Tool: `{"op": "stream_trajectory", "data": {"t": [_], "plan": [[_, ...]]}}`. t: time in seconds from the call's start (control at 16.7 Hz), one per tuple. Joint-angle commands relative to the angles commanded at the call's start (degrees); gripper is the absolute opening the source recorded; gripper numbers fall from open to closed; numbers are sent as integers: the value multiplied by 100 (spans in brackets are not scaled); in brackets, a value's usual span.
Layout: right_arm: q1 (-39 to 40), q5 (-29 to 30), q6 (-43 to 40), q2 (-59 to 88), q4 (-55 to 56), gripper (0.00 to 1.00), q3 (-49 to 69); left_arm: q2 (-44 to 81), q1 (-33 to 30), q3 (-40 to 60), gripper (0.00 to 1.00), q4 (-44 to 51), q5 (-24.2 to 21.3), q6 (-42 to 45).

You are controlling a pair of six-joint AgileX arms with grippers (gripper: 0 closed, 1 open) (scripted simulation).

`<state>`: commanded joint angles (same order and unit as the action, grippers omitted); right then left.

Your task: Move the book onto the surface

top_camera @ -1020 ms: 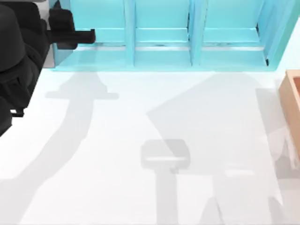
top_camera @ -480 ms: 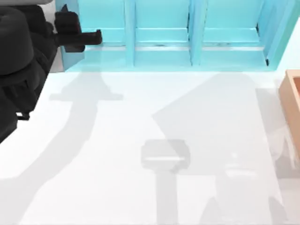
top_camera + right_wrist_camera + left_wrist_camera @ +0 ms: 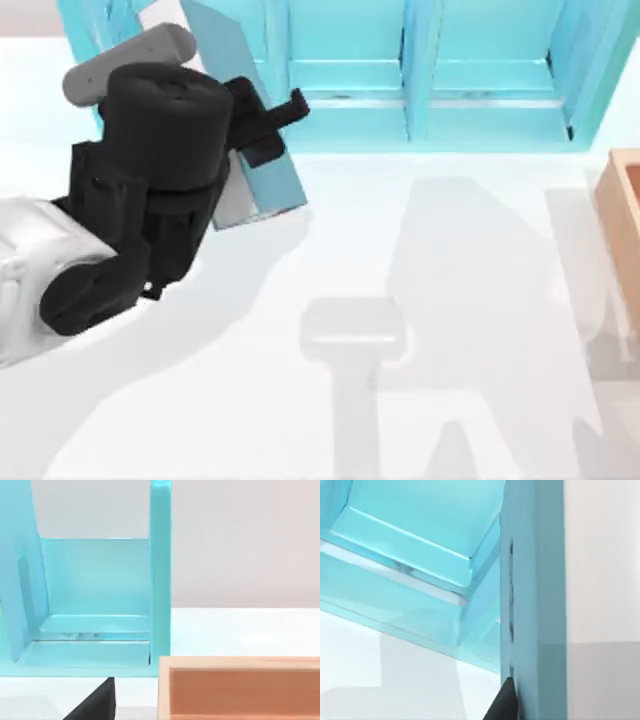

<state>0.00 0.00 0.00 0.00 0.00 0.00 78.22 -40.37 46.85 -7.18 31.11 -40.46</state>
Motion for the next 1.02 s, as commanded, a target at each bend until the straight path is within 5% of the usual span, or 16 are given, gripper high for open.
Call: {"op": "stream_trajectory", "data": {"t": [1.02], "plan": [[0,0,0,0,0,100,0,3001,-3455,1737,0,3964,3331,-10675]]}}
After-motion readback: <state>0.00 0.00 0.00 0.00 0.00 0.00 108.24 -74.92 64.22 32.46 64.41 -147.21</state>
